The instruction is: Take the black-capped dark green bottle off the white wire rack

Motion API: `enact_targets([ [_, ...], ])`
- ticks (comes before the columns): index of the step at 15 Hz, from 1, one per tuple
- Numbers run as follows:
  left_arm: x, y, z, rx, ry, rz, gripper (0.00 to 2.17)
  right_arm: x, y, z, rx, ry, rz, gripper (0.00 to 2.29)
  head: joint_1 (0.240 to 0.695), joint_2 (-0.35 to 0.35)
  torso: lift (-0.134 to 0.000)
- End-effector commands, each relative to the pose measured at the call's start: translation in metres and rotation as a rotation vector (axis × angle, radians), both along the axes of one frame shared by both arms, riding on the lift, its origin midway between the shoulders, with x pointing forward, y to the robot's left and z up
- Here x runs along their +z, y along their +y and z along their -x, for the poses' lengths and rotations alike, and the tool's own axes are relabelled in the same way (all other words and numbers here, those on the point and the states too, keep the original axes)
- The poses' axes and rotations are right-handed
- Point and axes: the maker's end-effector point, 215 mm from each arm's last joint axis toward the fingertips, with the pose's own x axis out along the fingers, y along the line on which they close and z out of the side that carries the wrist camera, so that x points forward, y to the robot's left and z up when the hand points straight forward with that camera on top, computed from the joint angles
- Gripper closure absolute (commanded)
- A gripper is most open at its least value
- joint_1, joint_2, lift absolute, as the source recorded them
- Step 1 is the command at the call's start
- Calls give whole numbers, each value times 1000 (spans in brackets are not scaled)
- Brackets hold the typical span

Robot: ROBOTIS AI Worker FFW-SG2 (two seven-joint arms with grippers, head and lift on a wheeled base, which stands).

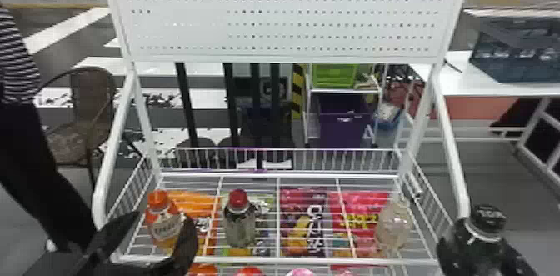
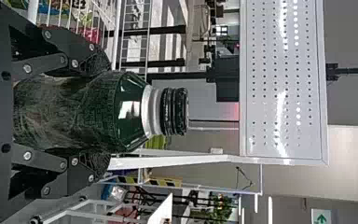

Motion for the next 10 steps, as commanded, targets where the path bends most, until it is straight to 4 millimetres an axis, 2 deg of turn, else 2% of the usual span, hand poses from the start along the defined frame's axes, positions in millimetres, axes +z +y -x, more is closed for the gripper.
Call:
enact_targets([
  [1,-1,0,0,-1,2,-1,144,4,1,-1,0,-14,-2,1403,499,0,0],
  [10,2,0,-1,-2,-4,-1,144,10,-1,1,-1,-25,-2,1403,499,0,0],
])
